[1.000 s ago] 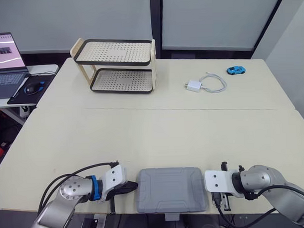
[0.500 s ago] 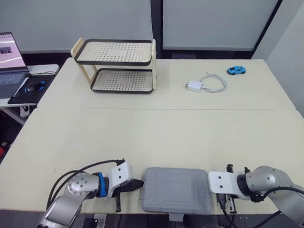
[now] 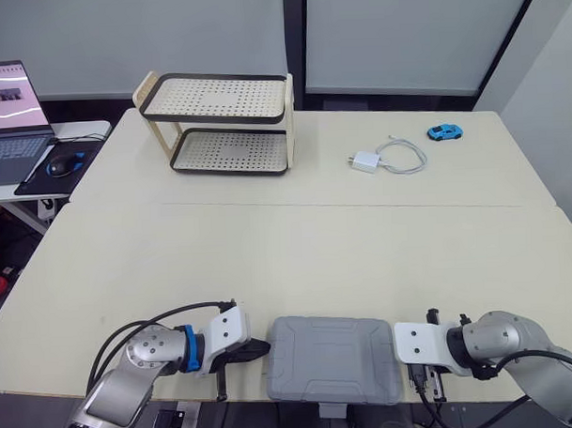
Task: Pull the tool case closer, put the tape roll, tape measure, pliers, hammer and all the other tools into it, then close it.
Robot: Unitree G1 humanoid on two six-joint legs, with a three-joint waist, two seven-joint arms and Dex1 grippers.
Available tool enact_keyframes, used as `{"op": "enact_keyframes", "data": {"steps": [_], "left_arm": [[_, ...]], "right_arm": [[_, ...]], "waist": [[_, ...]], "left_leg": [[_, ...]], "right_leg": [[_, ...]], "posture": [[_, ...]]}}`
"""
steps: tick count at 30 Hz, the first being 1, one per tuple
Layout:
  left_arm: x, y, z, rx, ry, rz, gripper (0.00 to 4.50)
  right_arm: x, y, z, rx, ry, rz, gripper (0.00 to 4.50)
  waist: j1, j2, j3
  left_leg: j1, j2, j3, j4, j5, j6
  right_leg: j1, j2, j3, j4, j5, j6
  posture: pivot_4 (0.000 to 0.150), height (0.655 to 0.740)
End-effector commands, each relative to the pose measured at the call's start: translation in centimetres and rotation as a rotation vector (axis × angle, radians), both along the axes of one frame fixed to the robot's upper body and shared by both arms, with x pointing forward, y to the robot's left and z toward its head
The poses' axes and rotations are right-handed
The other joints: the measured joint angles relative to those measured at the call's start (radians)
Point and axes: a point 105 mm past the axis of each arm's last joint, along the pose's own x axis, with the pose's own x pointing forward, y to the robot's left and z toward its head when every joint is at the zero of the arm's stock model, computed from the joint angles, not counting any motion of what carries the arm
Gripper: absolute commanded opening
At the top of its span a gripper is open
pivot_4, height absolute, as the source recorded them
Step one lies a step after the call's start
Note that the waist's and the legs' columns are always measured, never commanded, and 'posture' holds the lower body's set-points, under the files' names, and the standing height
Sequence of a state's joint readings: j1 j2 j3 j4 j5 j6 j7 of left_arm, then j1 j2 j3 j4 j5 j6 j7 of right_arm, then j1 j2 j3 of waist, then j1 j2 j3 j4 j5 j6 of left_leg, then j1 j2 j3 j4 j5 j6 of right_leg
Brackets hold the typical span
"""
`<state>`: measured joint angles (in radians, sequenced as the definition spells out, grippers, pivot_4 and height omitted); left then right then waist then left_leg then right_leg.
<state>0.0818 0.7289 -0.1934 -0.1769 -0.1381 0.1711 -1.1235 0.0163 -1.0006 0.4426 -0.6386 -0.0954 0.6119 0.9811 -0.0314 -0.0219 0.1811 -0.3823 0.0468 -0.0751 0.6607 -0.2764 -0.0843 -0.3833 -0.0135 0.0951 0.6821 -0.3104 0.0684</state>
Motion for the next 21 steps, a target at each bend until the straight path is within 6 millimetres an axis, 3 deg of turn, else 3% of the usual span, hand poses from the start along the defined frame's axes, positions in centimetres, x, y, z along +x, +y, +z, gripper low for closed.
{"op": "enact_keyframes", "data": {"steps": [1,6,10,14,18,21], "left_arm": [[0.4,0.9,1.6,-0.022,-0.043,-0.009,0.0],[1.7,4.8,3.6,0.015,-0.062,0.083,0.0],[2.8,8.4,5.7,0.087,-0.114,0.153,0.0],[3.7,12.0,8.1,0.186,-0.22,0.233,0.0],[3.8,12.7,9.4,0.189,-0.244,0.237,0.0],[3.8,12.2,9.3,0.129,-0.226,0.257,0.0]], "right_arm": [[0.6,-0.2,1.8,0.027,-0.054,-0.008,0.02],[2.0,-3.0,4.0,0.017,-0.148,-0.058,0.02],[2.7,-5.2,7.6,0.085,-0.24,-0.06,0.02],[1.5,-8.2,11.7,0.126,-0.251,-0.034,0.02],[0.2,-10.7,13.1,0.104,-0.184,-0.043,0.02],[0.0,-11.2,13.2,0.094,-0.178,-0.042,0.02]], "waist": [[0.0,0.0,0.0],[0.0,0.0,0.0],[0.0,0.0,0.0],[0.0,0.0,0.0],[0.0,0.0,0.0],[0.0,-0.001,0.0]], "left_leg": [[0.0,0.0,0.0,0.0,0.0,0.0],[0.0,0.0,0.0,0.0,0.0,0.0],[0.001,0.0,0.0,0.0,0.0,0.0],[0.002,0.0,0.0,0.0,0.0,0.0],[0.005,0.0,0.0,0.0,0.0,0.0],[0.007,0.0,0.0,0.0,0.0,0.0]], "right_leg": [[0.0,0.0,0.0,0.0,0.0,0.0],[0.0,0.0,0.0,0.0,0.0,0.0],[0.001,0.0,-0.001,0.001,0.0,0.0],[0.004,0.0,-0.002,0.0,0.0,0.0],[0.007,-0.001,-0.002,-0.001,0.0,0.0],[0.009,0.0,-0.002,-0.001,0.0,0.0]], "posture": [[0.15,0.735],[0.15,0.735],[0.15,0.735],[0.15,0.735],[0.15,0.735],[0.15,0.735]]}}
